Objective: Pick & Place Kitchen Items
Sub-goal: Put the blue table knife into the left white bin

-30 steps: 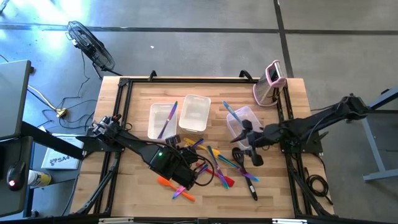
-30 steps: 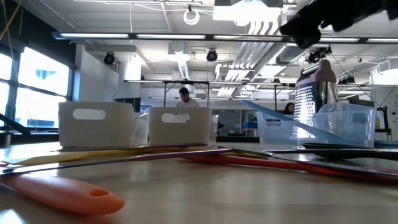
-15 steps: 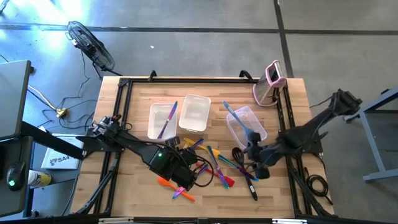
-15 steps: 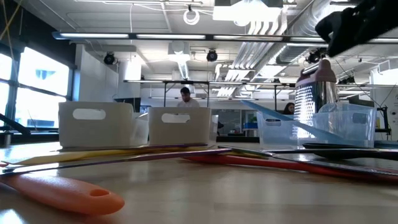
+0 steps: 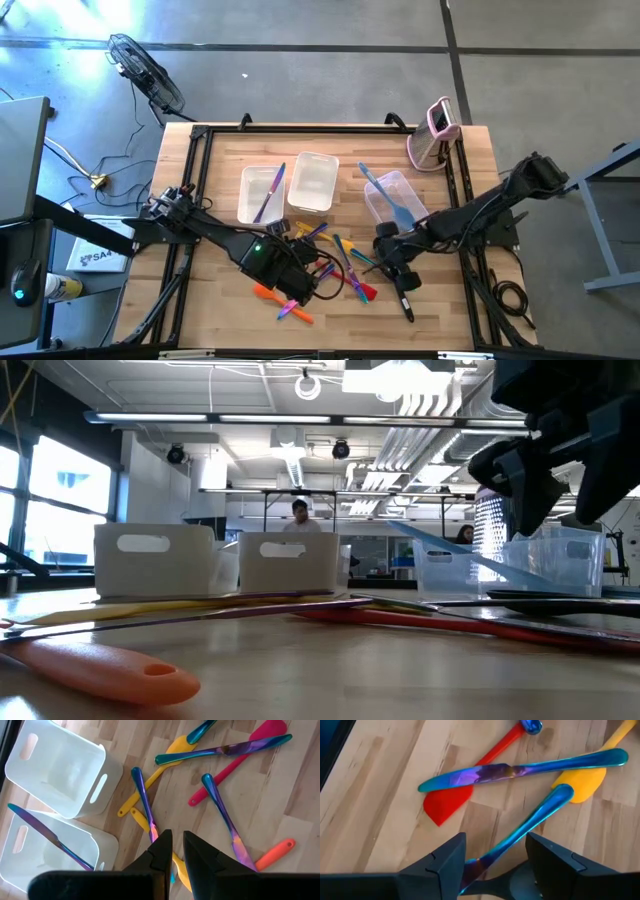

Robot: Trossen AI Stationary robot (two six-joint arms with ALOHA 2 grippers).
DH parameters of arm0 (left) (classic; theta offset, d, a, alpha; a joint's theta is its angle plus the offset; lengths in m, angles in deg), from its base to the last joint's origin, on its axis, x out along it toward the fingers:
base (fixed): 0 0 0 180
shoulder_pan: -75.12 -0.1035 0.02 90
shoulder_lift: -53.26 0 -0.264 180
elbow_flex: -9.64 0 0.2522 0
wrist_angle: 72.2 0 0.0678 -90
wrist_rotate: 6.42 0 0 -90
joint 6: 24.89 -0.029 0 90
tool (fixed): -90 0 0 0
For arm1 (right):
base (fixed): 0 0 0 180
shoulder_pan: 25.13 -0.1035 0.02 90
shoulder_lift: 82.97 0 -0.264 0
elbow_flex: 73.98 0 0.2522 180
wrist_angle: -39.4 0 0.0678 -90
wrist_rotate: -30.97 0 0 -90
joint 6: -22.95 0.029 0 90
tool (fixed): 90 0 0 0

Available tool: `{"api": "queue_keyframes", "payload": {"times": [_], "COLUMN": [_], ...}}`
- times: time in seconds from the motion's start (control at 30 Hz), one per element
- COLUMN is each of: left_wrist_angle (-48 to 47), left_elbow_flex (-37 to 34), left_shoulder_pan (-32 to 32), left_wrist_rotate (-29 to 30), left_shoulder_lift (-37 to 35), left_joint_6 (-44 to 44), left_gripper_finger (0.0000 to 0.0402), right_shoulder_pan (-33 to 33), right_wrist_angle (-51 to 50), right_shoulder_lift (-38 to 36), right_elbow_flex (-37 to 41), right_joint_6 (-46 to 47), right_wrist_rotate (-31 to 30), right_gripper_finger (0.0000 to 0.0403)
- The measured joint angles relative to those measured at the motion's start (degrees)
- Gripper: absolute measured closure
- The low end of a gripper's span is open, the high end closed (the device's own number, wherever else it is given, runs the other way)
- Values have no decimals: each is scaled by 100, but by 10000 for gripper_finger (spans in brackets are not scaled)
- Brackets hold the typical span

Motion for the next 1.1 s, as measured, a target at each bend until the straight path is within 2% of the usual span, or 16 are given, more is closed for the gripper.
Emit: {"api": "queue_keyframes", "payload": {"times": [0.17, 0.37, 0.6, 0.87, 1.1], "left_wrist_angle": [0, -2, 9, 153, 338], "left_elbow_flex": [0, 0, 0, 0, -1], "left_shoulder_pan": [0, 0, 44, 322, 696], "left_wrist_rotate": [-68, -363, -385, -347, -293], "left_shoulder_lift": [0, 0, 0, 0, 0], "left_joint_6": [0, 64, 349, 1110, 1706], "left_gripper_finger": [359, 359, 359, 359, 359], "right_shoulder_pan": [177, 171, 177, -71, -145], "right_wrist_angle": [64, 68, 19, 294, 758], "right_shoulder_lift": [0, 0, 26, 708, 1148], "right_elbow_flex": [-2, -2, -2, -2, -2], "right_joint_6": [-106, -71, 379, 253, 73], "right_wrist_rotate": [126, -162, -306, -991, -1143], "right_gripper_finger": [220, 221, 218, 221, 221]}}
